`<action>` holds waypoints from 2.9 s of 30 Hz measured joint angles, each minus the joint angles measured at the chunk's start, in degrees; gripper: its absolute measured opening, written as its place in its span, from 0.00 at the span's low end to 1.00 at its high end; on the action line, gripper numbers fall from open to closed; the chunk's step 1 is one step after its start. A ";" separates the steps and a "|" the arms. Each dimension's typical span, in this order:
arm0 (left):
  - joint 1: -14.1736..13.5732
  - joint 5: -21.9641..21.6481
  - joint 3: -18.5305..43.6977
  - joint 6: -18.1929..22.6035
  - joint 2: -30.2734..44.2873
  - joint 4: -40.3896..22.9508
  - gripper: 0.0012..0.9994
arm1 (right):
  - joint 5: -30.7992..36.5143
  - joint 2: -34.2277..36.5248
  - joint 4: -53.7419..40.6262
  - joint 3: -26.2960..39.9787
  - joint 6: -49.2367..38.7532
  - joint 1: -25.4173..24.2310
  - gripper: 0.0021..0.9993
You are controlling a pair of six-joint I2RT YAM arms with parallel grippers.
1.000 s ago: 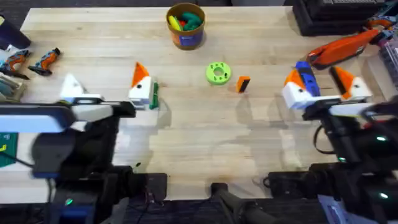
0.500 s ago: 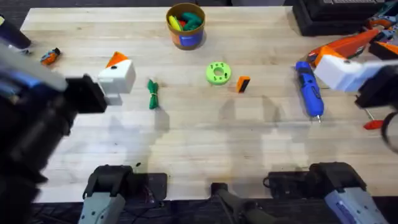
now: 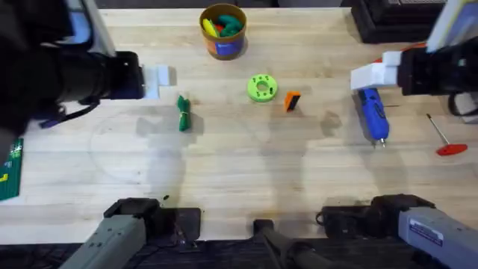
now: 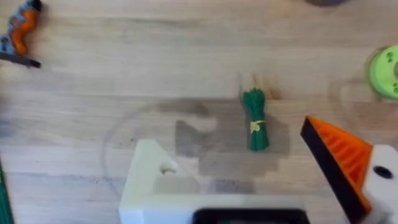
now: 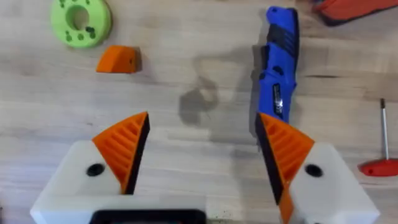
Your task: Pick up the gripper from the table and insert it into the empty holder that is missing its gripper. Then pick up a screw, insert it into the mounting hole, and use the screwdriver to tighten it. Finally, clean up the table by picking up the vegetable and placing it into the bucket.
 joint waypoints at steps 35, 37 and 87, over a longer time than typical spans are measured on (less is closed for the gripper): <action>-8.55 0.39 0.13 -10.93 33.83 3.97 0.99 | 0.00 4.66 0.84 0.24 0.02 0.00 0.98; -8.33 0.42 0.15 -11.02 36.00 5.12 0.99 | 0.00 4.68 0.84 0.24 0.02 0.00 0.98; -6.03 1.53 15.47 -11.85 19.68 -4.34 0.01 | 0.00 4.66 0.84 0.24 0.02 0.00 0.98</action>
